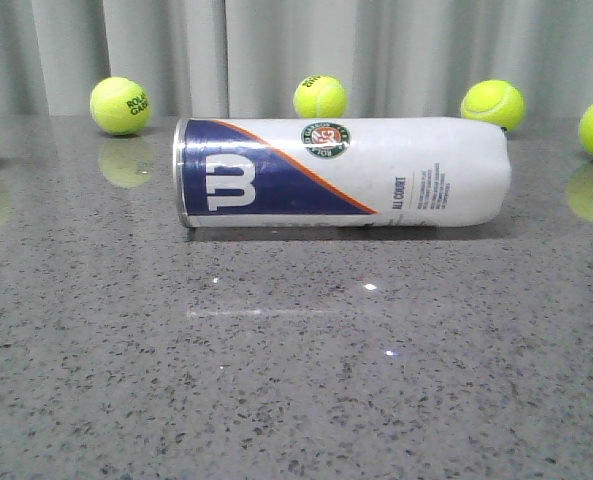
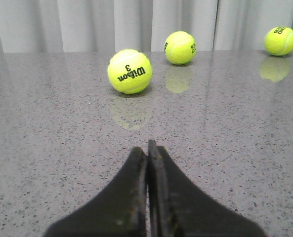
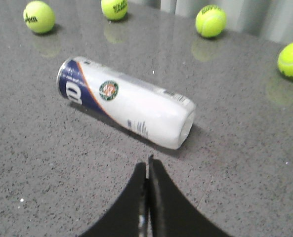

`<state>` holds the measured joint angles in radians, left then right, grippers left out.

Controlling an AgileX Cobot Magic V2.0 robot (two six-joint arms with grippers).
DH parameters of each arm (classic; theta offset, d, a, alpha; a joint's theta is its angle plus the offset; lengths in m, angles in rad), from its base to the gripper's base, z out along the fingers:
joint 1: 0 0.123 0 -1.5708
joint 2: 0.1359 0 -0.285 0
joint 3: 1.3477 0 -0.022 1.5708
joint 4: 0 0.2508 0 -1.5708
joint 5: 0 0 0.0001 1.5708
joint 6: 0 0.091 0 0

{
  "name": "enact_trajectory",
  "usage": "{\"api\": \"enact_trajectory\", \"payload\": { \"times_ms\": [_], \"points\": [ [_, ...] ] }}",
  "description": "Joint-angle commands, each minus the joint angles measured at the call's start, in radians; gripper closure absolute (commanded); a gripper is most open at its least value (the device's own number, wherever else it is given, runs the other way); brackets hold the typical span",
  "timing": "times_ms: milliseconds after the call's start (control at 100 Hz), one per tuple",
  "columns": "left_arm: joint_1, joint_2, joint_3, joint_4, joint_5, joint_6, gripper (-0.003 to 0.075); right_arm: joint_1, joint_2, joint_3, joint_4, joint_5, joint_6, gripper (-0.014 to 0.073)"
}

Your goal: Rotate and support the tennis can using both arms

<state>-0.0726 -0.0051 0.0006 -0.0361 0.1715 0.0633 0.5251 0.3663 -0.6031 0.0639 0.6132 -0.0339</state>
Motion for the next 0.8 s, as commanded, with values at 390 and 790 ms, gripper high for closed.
{"api": "enact_trajectory", "payload": {
  "times_ms": [390, 790],
  "points": [
    [-0.006, -0.034, -0.016, 0.0, -0.22, -0.009, 0.0739, -0.005, -0.184, 0.068, -0.015, -0.194, 0.001, 0.0654],
    [-0.006, 0.139, -0.289, 0.0, 0.206, -0.009, 0.0739, -0.005, -0.184, 0.068, -0.015, -0.194, 0.001, 0.0654]
  ]
}}
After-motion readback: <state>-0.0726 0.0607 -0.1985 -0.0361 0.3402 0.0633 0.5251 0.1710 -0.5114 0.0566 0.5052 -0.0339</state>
